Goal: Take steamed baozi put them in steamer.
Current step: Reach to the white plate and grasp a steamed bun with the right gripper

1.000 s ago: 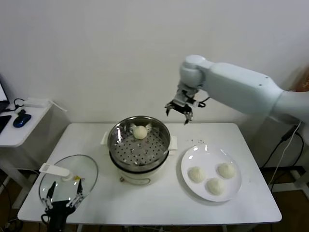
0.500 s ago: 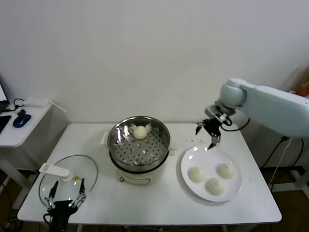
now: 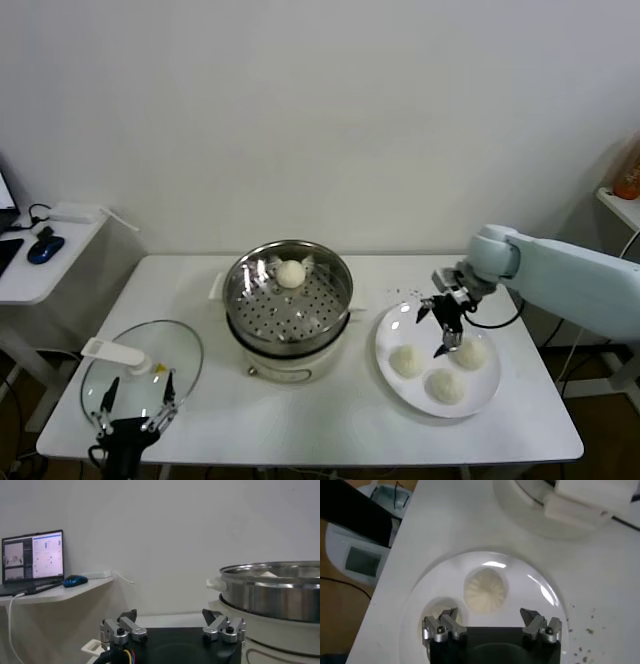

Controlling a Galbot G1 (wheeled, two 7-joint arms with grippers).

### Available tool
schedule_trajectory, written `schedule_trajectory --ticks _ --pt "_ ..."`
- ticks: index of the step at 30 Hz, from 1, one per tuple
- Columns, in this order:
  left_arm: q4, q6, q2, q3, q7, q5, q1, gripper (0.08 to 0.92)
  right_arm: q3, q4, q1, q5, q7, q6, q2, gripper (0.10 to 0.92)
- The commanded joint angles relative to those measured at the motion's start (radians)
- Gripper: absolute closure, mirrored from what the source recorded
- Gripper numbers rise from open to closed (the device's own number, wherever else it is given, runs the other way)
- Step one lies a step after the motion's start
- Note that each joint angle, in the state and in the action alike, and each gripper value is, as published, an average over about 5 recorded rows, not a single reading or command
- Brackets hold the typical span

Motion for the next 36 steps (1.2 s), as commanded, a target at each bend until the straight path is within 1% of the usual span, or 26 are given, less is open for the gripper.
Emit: schedule_trajectory --ticks 1,14,29,32,36 --pt "0.002 0.001 -0.001 0.000 0.000 0.002 0.001 0.177 0.010 -0.008 -0.087 0.003 0.085 -0.051 0.015 0.203" --pt "0.010 0.001 -0.002 -0.007 -0.001 -0.003 -0.003 0.177 0.036 -0.084 -0.126 -0.013 0.083 -0.051 0.104 0.203" --pt "0.017 0.007 -0.002 -0.004 0.000 -0.004 -0.016 0.177 0.039 -0.112 -0.131 -0.040 0.052 -0.043 0.131 0.211" --pt "0.017 0.008 -0.003 -0.004 0.000 -0.004 -0.018 0.177 0.040 -0.113 -0.133 -0.040 0.045 -0.043 0.130 0.264" --pt "0.016 0.010 -0.003 -0.004 0.001 -0.004 -0.019 0.177 0.044 -0.113 -0.133 -0.039 0.040 -0.043 0.128 0.364"
